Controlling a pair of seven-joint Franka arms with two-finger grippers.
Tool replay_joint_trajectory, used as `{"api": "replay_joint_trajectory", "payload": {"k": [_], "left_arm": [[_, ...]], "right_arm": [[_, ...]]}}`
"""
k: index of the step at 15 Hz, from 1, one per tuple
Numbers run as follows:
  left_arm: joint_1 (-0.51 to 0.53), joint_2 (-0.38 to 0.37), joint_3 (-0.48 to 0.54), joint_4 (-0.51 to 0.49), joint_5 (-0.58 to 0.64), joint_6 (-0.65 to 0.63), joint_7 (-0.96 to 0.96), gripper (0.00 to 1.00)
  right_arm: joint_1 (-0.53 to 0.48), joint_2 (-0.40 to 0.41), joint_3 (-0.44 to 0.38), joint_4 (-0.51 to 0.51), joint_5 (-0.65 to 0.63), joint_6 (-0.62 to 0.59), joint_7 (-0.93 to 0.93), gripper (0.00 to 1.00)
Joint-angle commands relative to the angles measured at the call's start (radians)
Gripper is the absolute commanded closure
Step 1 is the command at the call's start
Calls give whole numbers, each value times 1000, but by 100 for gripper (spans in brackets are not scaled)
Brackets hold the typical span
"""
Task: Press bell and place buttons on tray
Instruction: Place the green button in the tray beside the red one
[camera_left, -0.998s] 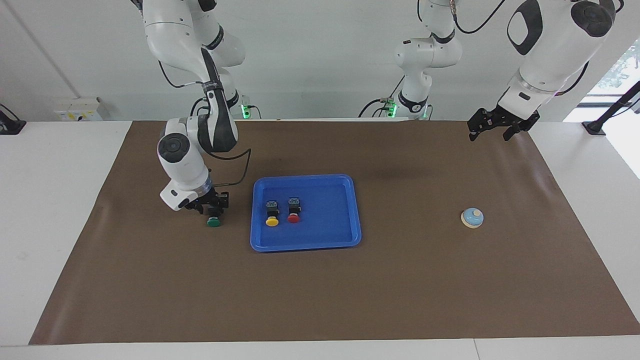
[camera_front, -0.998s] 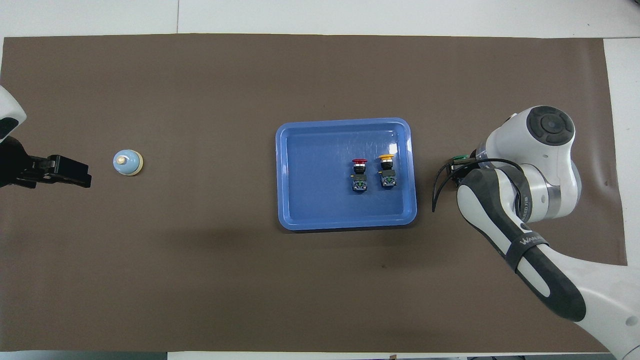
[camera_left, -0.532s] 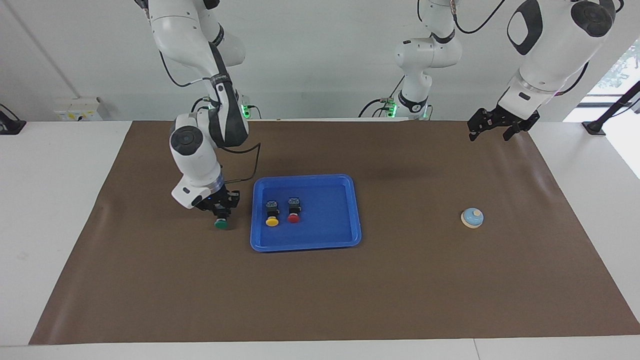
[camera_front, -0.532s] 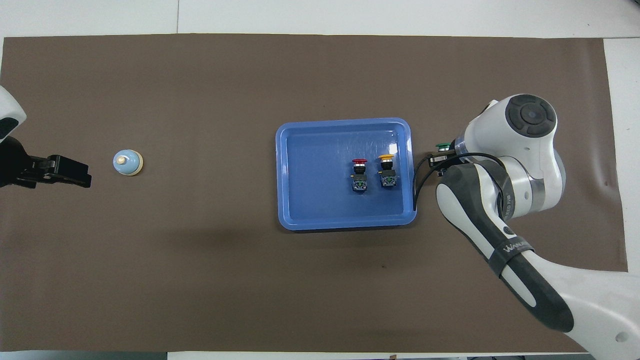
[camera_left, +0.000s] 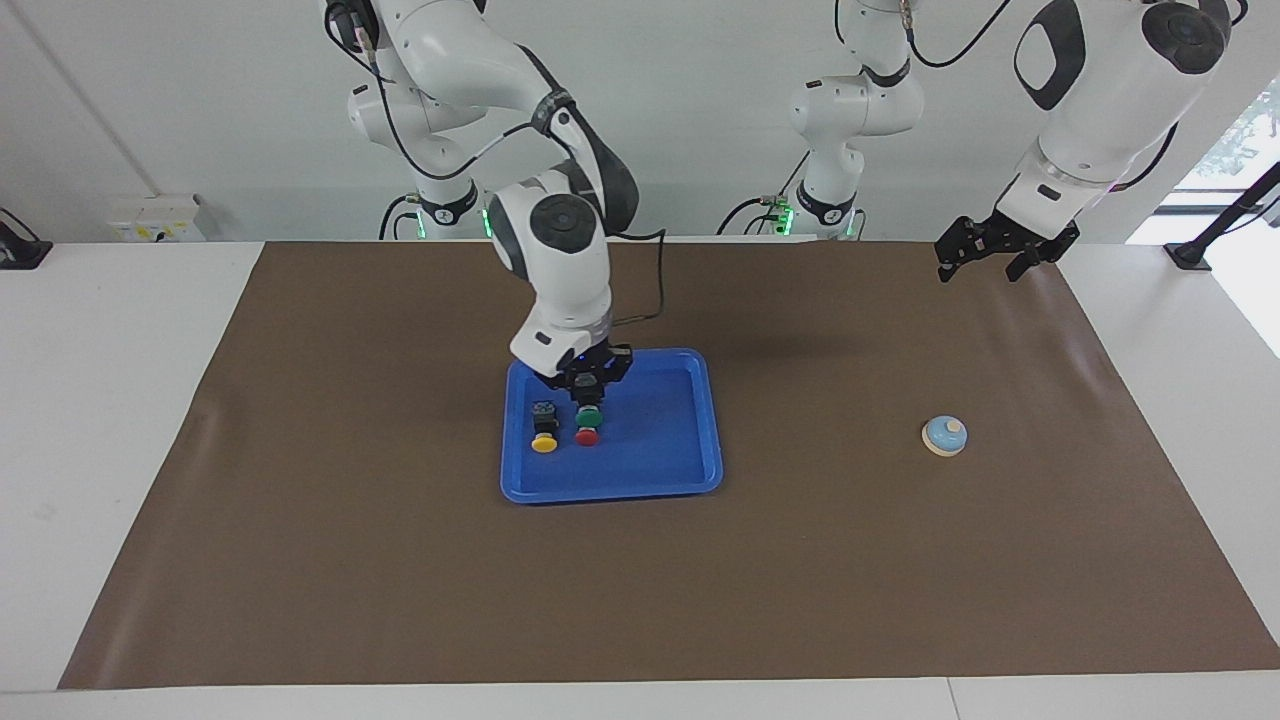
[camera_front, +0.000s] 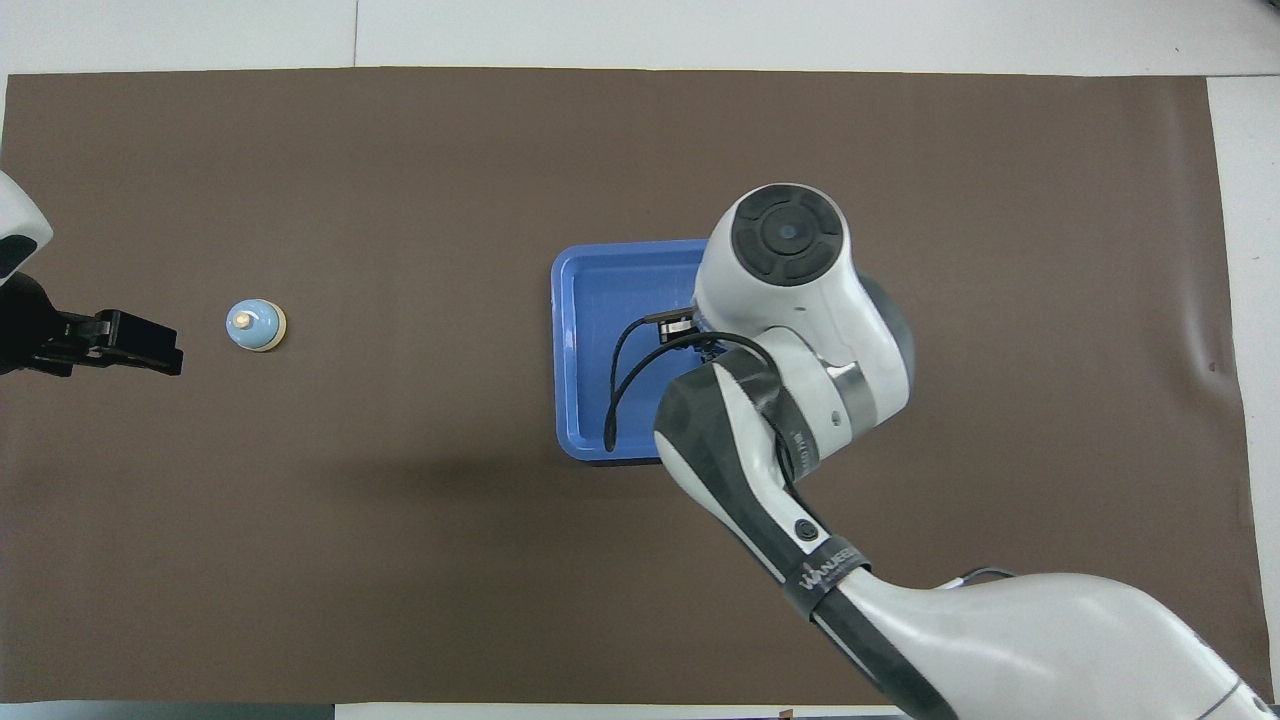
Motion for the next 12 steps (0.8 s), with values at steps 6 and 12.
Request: {"api": "replay_joint_trajectory", "payload": {"k": [6, 12], "left_arm": [[1, -8, 1, 7, 8, -21, -10, 0], [1, -8, 1, 7, 8, -23, -10, 0]], "right_arm": [[53, 92, -1, 50, 1, 96, 68, 100], [51, 80, -1, -74, 2, 220, 67, 100]]}}
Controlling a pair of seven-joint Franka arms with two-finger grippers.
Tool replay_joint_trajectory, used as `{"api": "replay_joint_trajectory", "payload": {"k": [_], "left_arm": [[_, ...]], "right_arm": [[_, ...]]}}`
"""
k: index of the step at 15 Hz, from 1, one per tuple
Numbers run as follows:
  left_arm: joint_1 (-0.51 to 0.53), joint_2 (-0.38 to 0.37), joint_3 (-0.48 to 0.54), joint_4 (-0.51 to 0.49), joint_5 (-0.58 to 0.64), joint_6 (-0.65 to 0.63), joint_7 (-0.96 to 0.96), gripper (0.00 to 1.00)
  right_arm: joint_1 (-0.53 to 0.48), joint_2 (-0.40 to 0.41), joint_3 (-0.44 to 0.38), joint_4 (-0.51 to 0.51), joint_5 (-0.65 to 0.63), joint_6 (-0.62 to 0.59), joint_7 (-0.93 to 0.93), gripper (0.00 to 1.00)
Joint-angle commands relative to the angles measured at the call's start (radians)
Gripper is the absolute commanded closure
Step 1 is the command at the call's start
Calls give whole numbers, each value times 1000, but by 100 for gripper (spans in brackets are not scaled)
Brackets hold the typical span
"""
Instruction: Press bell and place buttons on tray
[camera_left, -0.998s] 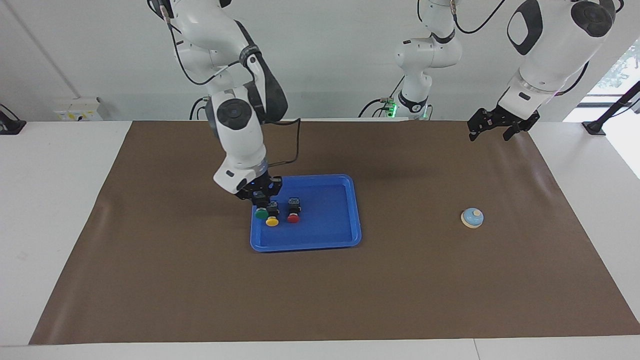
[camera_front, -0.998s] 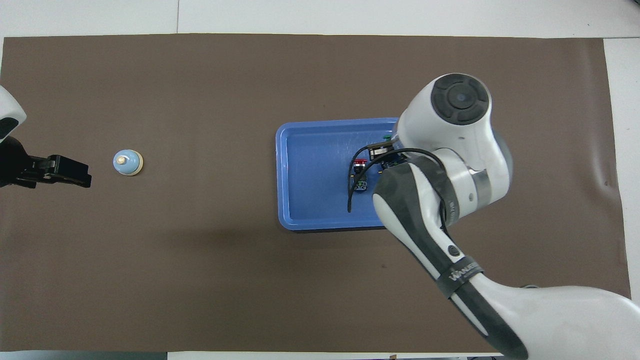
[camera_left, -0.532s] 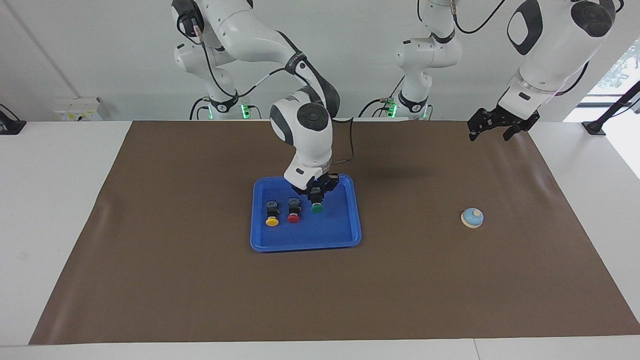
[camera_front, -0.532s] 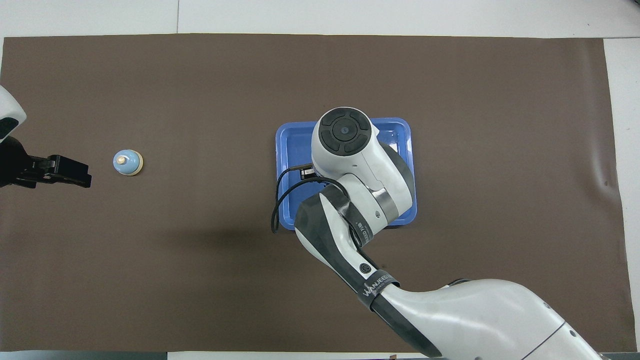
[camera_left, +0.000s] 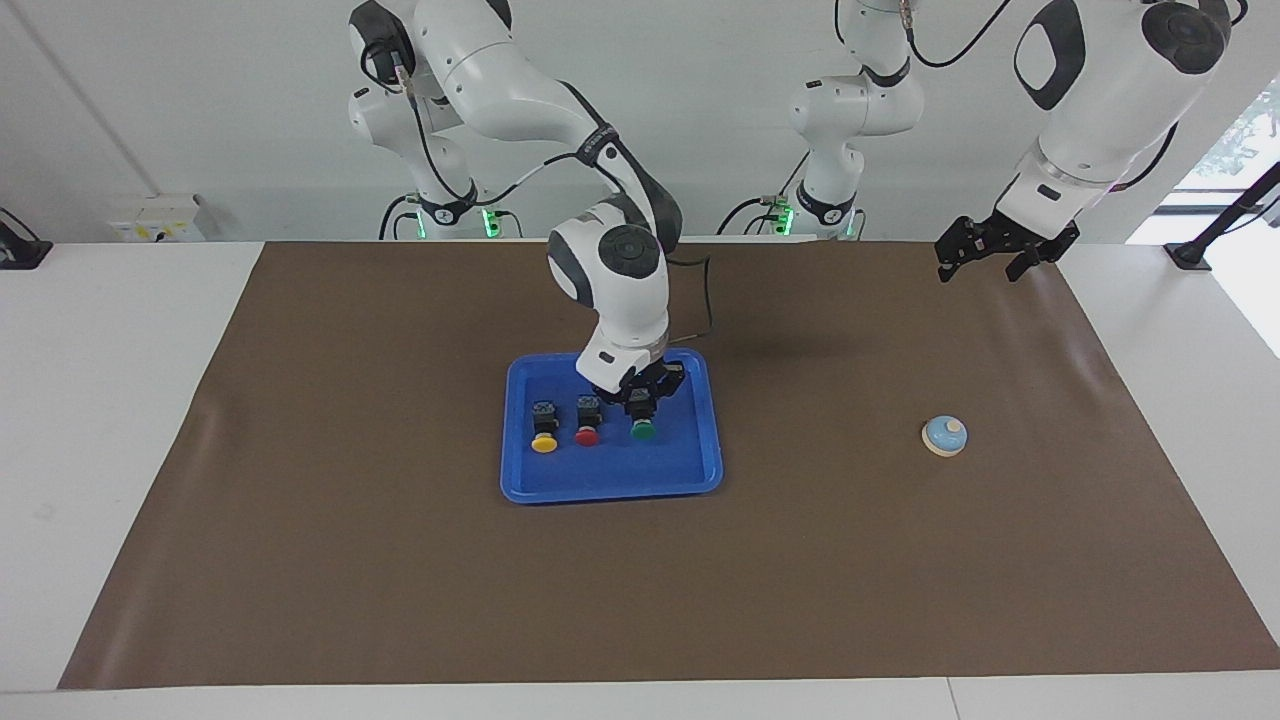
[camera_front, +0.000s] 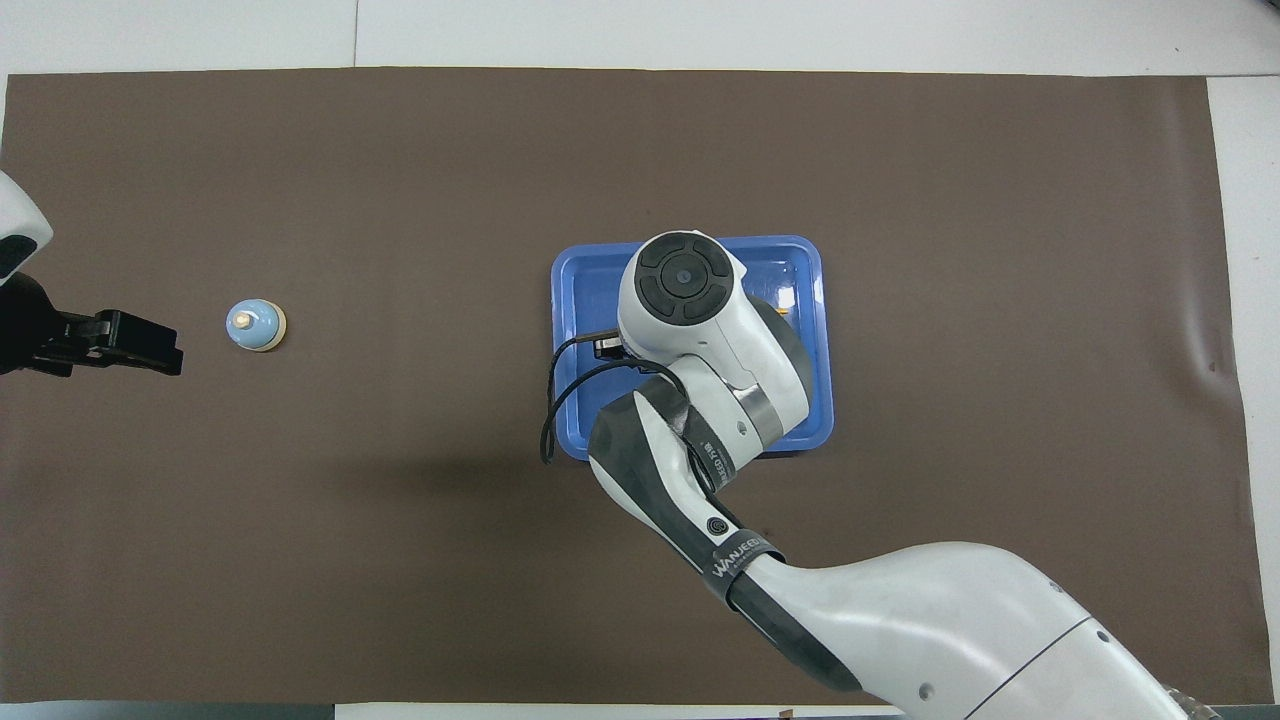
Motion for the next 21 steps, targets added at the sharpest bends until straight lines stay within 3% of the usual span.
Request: {"api": "replay_joint_trajectory", "payload": {"k": [1, 3, 4, 5, 6, 8, 10, 17, 21], "left_arm": [[1, -8, 1, 7, 8, -21, -11, 0], [1, -8, 1, 7, 8, -23, -11, 0], [1, -8, 1, 7, 8, -23, -10, 0], [1, -8, 1, 7, 8, -21, -11, 0], [1, -8, 1, 7, 8, -21, -10, 0], [1, -8, 1, 7, 8, -21, -11, 0], [1, -8, 1, 7, 8, -21, -11, 0], [1, -8, 1, 7, 8, -21, -10, 0], [1, -8, 1, 7, 8, -21, -10, 0]], "right_arm": [[0, -25, 0, -84, 2, 77, 18, 100], [-2, -27, 0, -89, 2, 65, 15, 100], [-2, -27, 0, -88, 1, 56, 7, 78], [-2, -27, 0, -83, -2, 34, 3, 13], [-2, -27, -1, -56, -13, -16, -5, 0], [-5, -17, 0, 86, -13, -187, -5, 0], [-24, -36, -9, 168, -19, -285, -20, 0], [-225, -279, -14, 152, -21, -420, -271, 0], [-334, -365, -14, 138, -19, -532, -390, 0]]}}
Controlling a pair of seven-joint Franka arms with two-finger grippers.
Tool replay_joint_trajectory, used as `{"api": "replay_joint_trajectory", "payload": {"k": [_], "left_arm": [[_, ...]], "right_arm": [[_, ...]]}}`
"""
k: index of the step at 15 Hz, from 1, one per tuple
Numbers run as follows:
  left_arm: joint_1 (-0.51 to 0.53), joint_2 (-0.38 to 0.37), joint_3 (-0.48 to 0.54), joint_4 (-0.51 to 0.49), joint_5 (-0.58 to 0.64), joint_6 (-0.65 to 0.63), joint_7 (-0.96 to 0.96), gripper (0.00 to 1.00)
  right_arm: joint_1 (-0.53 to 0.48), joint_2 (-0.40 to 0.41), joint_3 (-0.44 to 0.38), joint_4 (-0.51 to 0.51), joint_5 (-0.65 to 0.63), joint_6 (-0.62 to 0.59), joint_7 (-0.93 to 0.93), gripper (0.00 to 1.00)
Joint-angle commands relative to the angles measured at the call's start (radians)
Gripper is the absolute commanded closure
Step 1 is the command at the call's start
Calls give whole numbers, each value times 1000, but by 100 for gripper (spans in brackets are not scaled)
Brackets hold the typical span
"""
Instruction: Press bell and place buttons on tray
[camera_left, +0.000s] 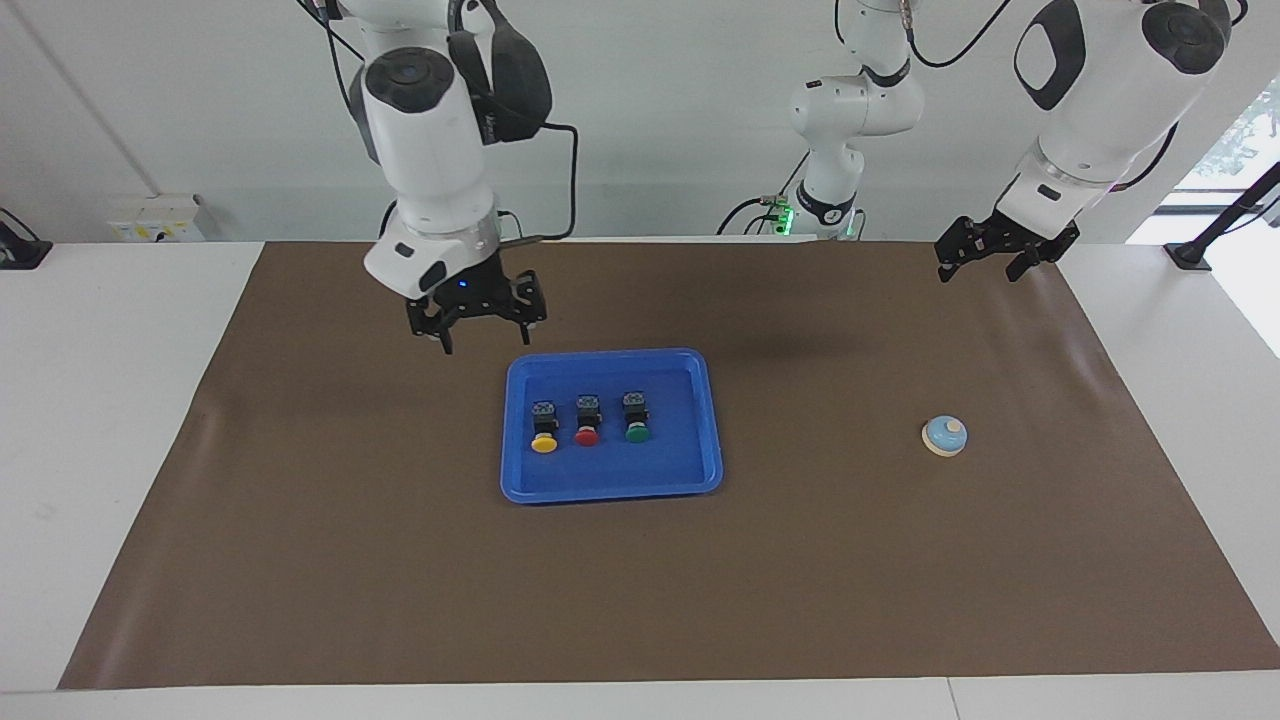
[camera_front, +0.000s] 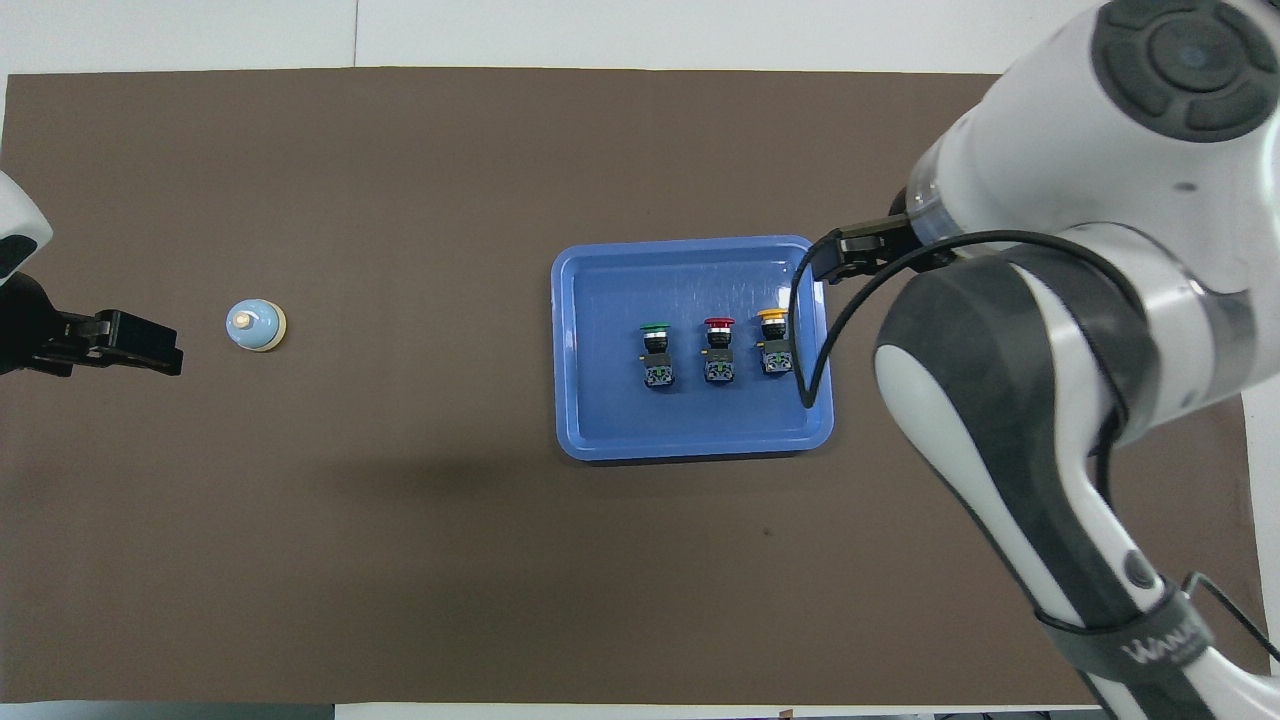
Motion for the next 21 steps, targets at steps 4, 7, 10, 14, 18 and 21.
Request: {"api": "replay_joint_trajectory", "payload": {"k": [4, 7, 10, 14, 18, 21], "left_arm": [[1, -8, 1, 7, 8, -21, -10, 0], [1, -8, 1, 7, 8, -21, -10, 0], [1, -8, 1, 7, 8, -21, -11, 0], [1, -8, 0, 7, 8, -21, -10, 0], [1, -8, 1, 7, 8, -23, -10, 0], [1, -8, 1, 7, 8, -21, -10, 0]], "right_arm": [[-108, -149, 13, -138, -7, -92, -60, 0], [-167, -166, 13, -165, -7, -89, -74, 0], [-245, -163, 14, -162, -4, -90, -89, 0], [-263, -162, 13, -160, -2, -89, -88, 0], [-260, -162, 14, -162, -2, -92, -88, 0], [-260, -162, 14, -162, -2, -93, -88, 0]]}}
